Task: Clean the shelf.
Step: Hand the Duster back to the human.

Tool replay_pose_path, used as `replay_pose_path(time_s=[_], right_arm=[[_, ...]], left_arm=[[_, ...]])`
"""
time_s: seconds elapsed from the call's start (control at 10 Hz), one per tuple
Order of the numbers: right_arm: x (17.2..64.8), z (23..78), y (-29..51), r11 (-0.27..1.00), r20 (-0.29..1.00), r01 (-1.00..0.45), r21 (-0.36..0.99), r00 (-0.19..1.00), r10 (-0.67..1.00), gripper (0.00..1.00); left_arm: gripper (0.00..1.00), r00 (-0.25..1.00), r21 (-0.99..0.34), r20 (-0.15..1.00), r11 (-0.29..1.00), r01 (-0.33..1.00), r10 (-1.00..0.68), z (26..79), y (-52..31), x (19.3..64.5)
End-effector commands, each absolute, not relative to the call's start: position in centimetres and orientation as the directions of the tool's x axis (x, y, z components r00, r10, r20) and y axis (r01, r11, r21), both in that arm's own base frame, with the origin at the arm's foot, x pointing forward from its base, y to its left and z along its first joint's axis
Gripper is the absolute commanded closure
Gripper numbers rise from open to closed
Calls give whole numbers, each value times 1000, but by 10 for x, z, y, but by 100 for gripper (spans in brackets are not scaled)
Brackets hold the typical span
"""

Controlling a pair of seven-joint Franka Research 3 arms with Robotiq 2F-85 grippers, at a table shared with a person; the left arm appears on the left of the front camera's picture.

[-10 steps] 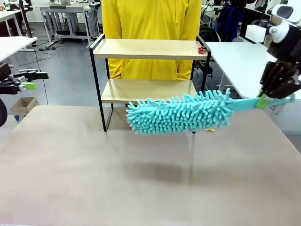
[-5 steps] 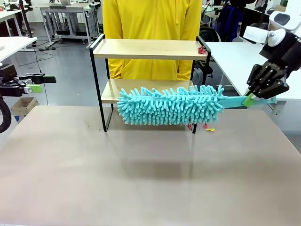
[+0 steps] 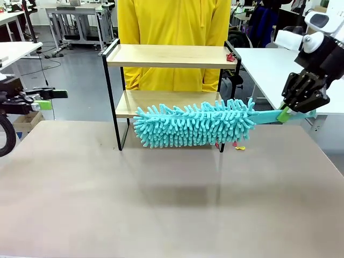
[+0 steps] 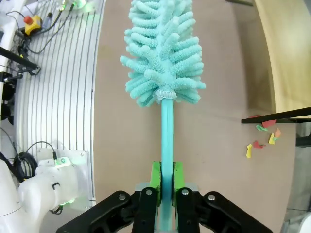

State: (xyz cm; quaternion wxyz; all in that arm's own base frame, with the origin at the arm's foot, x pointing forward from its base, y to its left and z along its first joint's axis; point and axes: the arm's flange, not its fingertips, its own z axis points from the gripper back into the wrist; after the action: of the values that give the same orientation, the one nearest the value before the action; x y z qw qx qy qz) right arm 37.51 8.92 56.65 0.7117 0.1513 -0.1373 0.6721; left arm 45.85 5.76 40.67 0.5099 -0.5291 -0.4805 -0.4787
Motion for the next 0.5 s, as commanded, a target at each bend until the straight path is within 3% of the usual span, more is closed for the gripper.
replay_pose_path(time_s=[0.0, 0.4], right_arm=[[373, 571, 89, 68, 412, -997, 38, 78, 908, 87], [373, 571, 89, 68, 412, -997, 38, 78, 908, 87]], left_arm=[[0, 67, -67, 998, 6, 998, 16, 413, 14, 410], [0, 109, -108, 994, -50, 993, 21, 416, -55, 373]])
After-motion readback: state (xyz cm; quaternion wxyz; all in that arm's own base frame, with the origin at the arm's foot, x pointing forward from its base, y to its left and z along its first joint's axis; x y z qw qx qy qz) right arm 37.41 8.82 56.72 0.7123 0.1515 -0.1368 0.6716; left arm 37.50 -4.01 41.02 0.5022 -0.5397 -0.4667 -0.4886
